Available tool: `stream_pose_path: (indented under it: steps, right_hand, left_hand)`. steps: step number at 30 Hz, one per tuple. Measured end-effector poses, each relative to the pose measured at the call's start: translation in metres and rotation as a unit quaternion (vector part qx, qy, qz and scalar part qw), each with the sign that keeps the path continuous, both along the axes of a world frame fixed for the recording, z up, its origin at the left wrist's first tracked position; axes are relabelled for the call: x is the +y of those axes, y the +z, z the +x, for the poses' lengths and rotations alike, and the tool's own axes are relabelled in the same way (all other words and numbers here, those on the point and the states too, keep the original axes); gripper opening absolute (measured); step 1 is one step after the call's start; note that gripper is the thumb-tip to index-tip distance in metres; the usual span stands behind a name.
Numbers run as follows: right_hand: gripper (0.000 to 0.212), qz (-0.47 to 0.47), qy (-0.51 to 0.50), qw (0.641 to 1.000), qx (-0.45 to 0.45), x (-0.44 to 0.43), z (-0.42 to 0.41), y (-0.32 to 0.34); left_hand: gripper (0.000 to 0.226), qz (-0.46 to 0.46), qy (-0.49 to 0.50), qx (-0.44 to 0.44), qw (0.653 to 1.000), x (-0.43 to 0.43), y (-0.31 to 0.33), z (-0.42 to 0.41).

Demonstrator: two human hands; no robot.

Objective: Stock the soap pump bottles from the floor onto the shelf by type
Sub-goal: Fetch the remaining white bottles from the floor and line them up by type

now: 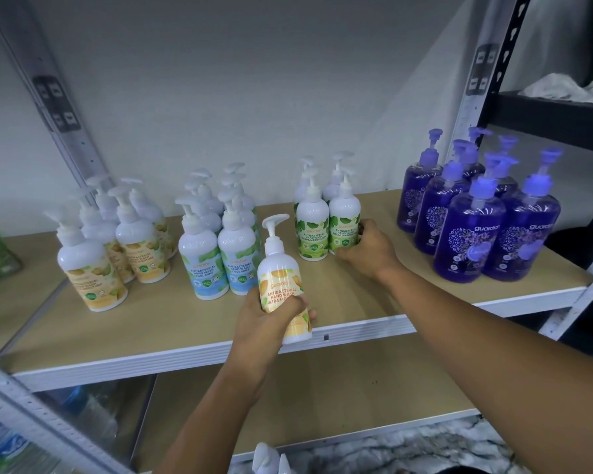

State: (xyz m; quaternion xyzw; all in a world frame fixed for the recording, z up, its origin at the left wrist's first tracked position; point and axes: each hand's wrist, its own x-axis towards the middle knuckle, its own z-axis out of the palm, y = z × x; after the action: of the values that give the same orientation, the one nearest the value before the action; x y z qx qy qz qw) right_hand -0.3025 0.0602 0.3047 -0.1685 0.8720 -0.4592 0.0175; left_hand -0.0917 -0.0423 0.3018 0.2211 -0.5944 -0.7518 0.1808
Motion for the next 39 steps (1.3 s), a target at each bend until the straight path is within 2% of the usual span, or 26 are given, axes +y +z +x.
stream_pose_path:
  steps: [2, 4, 7, 10, 14, 18, 23, 26, 31, 39]
  right_hand:
    - [0.06, -0.002, -0.008, 1.0, -0.002, 0.004, 0.008, -0.001]
    - [0.049, 0.014, -0.02, 1.0, 0.011, 0.009, 0.021, -0.003]
    - [0.034, 0.021, -0.027, 0.999, 0.016, 0.014, 0.049, -0.004]
    - [0.048, 0.052, 0.001, 0.997, 0.049, 0.006, 0.084, -0.002]
    - [0.047, 0.07, 0.104, 0.988, 0.09, -0.025, 0.138, 0.008]
    - [0.041, 0.073, 0.193, 0.97, 0.129, -0.069, 0.18, 0.007]
    - [0.049, 0.135, 0.261, 0.938, 0.182, -0.117, 0.207, -0.006]
    - [0.05, 0.178, 0.275, 0.922, 0.207, -0.136, 0.213, -0.016]
    - [0.04, 0.228, 0.241, 0.898, 0.289, -0.147, 0.221, -0.03]
    - [0.049, 0.263, 0.259, 0.886, 0.28, -0.139, 0.22, -0.031]
  left_hand:
    - [0.03, -0.016, 0.001, 0.003, 1.0, 0.001, 0.0, 0.005]
    - [0.031, -0.034, 0.0, 0.004, 0.999, 0.001, 0.001, 0.013]
    - [0.048, -0.057, 0.001, -0.005, 0.998, -0.002, 0.006, 0.03]
    - [0.049, -0.086, 0.02, -0.011, 0.996, -0.012, 0.012, 0.054]
    - [0.037, -0.106, 0.05, 0.004, 0.993, -0.035, 0.02, 0.089]
    - [0.037, -0.134, 0.092, 0.011, 0.987, -0.067, 0.025, 0.121]
    - [0.032, -0.191, 0.154, 0.017, 0.969, -0.114, 0.026, 0.148]
    - [0.035, -0.231, 0.176, -0.003, 0.957, -0.14, 0.021, 0.157]
    - [0.064, -0.211, 0.196, 0.006, 0.958, -0.166, 0.008, 0.159]
    - [0.069, -0.3, 0.192, -0.036, 0.934, -0.175, -0.009, 0.144]
